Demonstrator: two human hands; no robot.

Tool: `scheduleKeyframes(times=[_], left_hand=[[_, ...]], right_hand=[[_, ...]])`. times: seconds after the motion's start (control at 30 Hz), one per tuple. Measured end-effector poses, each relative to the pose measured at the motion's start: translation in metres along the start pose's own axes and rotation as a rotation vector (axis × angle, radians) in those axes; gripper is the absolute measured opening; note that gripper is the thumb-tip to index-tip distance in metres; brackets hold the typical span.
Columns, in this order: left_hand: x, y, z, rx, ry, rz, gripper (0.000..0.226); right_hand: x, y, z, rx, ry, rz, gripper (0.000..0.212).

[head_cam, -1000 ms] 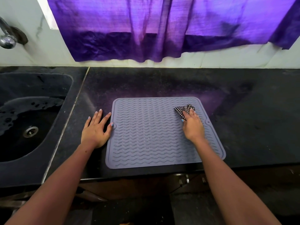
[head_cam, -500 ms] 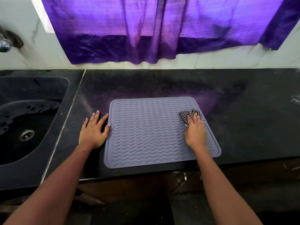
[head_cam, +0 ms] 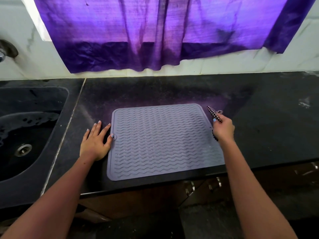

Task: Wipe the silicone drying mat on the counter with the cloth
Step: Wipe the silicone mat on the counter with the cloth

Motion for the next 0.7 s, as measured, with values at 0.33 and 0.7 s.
scheduleKeyframes(times=[0.33,0.7], left_hand=[[0.002,-0.001,-0.001,-0.004,0.007,-0.021,0.078],[0.005,0.005,-0.002,-0.034,-0.147,-0.105,0.056]], right_hand=[[0.051,0.022,0.053,-0.392,-0.331,0.478,0.052],[0.015,0.010,0.029,0.088,-0.183,-0.381,0.031]])
Point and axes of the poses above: each hand's wrist, its own z-axis away from the middle knuckle, its own x-axis out of the palm, y = z × x, the point moved 6 cm from there along -z, towards the middle knuckle, and after that the axes turned 14 degrees about -x, right-handed, at the moved point
